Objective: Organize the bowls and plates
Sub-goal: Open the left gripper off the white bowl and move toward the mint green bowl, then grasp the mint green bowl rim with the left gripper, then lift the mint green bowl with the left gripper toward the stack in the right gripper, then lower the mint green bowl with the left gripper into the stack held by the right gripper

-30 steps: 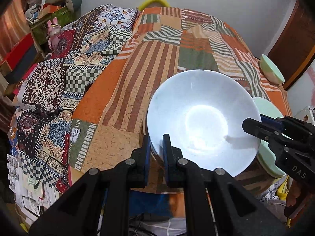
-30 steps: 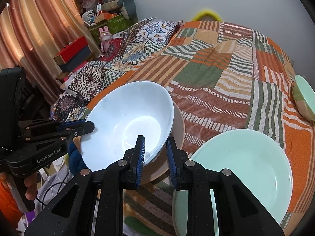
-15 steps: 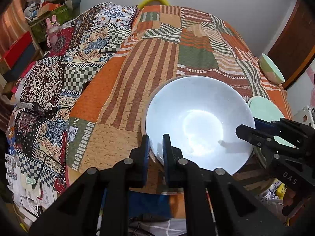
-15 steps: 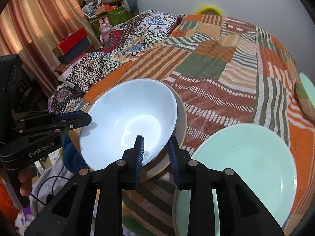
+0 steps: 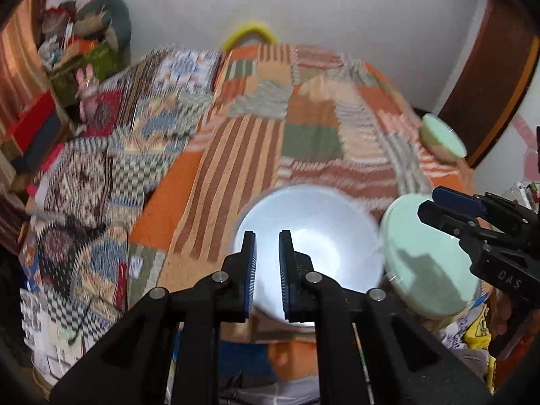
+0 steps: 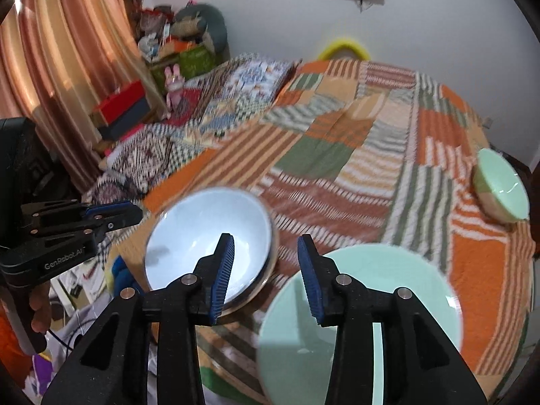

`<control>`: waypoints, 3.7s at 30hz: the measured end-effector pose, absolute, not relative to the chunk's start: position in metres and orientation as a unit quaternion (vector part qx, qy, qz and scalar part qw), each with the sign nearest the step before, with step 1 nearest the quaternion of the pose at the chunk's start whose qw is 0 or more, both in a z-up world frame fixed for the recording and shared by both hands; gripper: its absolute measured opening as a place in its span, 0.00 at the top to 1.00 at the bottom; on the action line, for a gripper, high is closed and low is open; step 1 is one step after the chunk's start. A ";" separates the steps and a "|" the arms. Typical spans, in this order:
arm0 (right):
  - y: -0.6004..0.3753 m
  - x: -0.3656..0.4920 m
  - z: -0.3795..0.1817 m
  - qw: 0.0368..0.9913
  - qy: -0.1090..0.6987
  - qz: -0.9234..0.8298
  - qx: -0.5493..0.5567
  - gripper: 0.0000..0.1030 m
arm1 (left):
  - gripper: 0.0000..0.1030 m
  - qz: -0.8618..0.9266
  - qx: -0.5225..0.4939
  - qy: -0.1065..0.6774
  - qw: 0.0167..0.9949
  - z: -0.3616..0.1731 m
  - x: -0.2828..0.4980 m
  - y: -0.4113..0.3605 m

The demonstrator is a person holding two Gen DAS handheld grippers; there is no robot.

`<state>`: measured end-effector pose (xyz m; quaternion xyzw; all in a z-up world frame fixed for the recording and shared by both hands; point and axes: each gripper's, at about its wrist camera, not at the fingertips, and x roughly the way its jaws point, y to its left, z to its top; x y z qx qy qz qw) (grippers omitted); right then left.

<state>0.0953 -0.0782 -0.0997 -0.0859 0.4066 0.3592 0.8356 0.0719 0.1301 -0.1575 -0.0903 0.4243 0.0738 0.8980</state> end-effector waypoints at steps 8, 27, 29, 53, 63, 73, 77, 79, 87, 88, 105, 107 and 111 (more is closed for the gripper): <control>-0.147 0.110 -0.042 0.888 0.332 0.316 -0.042 0.49 | 0.87 0.020 -0.048 0.354 0.934 -0.088 0.102 0.068; -0.305 0.175 -0.011 0.944 0.293 0.153 0.017 0.48 | 0.53 -0.102 -0.020 0.352 0.930 -0.062 0.253 -0.076; -0.315 0.186 -0.017 0.943 0.300 0.145 0.027 0.48 | 0.53 -0.102 -0.012 0.362 0.927 -0.071 0.272 -0.087; -0.345 0.301 -0.138 0.887 0.432 0.134 0.089 0.69 | 0.76 -0.123 -0.045 0.471 0.873 -0.224 0.427 -0.120; -0.333 0.305 -0.142 0.885 0.438 0.139 0.069 0.80 | 0.90 -0.134 -0.019 0.469 0.873 -0.228 0.427 -0.133; -0.323 0.284 -0.116 0.891 0.429 0.139 0.049 0.80 | 0.90 -0.136 -0.013 0.463 0.876 -0.200 0.391 -0.125; -0.316 0.267 -0.097 0.896 0.417 0.146 0.045 0.80 | 0.90 -0.135 -0.008 0.439 0.888 -0.169 0.360 -0.117; -0.312 0.254 -0.084 0.899 0.407 0.153 0.043 0.80 | 0.90 -0.134 -0.008 0.430 0.893 -0.155 0.345 -0.112; -0.288 0.205 -0.042 0.911 0.368 0.184 0.032 0.80 | 0.90 -0.117 -0.014 0.392 0.913 -0.106 0.275 -0.078; -0.285 0.201 -0.039 0.911 0.365 0.187 0.030 0.80 | 0.90 -0.115 -0.015 0.388 0.914 -0.102 0.267 -0.074; -0.188 0.139 -0.018 0.895 0.339 0.290 0.013 0.80 | 0.90 -0.034 -0.027 0.334 0.942 -0.048 0.126 0.027; -0.175 0.133 -0.020 0.890 0.339 0.305 0.007 0.80 | 0.90 -0.022 -0.034 0.333 0.942 -0.049 0.112 0.041; -0.154 0.119 -0.027 0.881 0.341 0.328 -0.002 0.80 | 0.90 -0.002 -0.051 0.340 0.939 -0.060 0.094 0.069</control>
